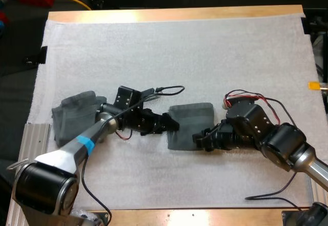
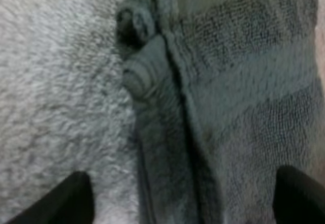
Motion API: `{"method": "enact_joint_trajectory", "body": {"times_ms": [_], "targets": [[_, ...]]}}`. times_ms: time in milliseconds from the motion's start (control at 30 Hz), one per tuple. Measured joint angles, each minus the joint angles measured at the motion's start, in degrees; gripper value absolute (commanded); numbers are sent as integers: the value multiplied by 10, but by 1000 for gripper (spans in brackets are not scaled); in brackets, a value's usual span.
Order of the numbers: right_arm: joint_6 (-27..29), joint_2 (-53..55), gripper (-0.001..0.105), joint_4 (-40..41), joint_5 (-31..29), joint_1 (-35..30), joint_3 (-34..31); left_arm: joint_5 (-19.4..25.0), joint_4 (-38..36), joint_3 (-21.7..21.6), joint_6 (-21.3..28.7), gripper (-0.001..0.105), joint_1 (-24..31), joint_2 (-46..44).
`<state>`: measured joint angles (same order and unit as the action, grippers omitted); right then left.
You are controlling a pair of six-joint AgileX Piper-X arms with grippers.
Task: Pick towel from pile, fold and stack
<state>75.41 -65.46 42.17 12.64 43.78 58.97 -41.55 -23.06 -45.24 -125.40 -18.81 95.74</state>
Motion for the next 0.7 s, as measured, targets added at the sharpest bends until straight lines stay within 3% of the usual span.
{"method": "enact_joint_trajectory", "body": {"times_ms": [500, 600, 700], "targets": [[0, 0, 63, 0, 0, 0, 0, -4, 1, -55, -35, 69, -93, 42], [0, 0, 63, 0, 0, 0, 0, -4, 2, -55, -36, 56, -97, 42], [0, 0, 63, 0, 0, 0, 0, -4, -4, -55, -36, 34, -98, 43]]}}
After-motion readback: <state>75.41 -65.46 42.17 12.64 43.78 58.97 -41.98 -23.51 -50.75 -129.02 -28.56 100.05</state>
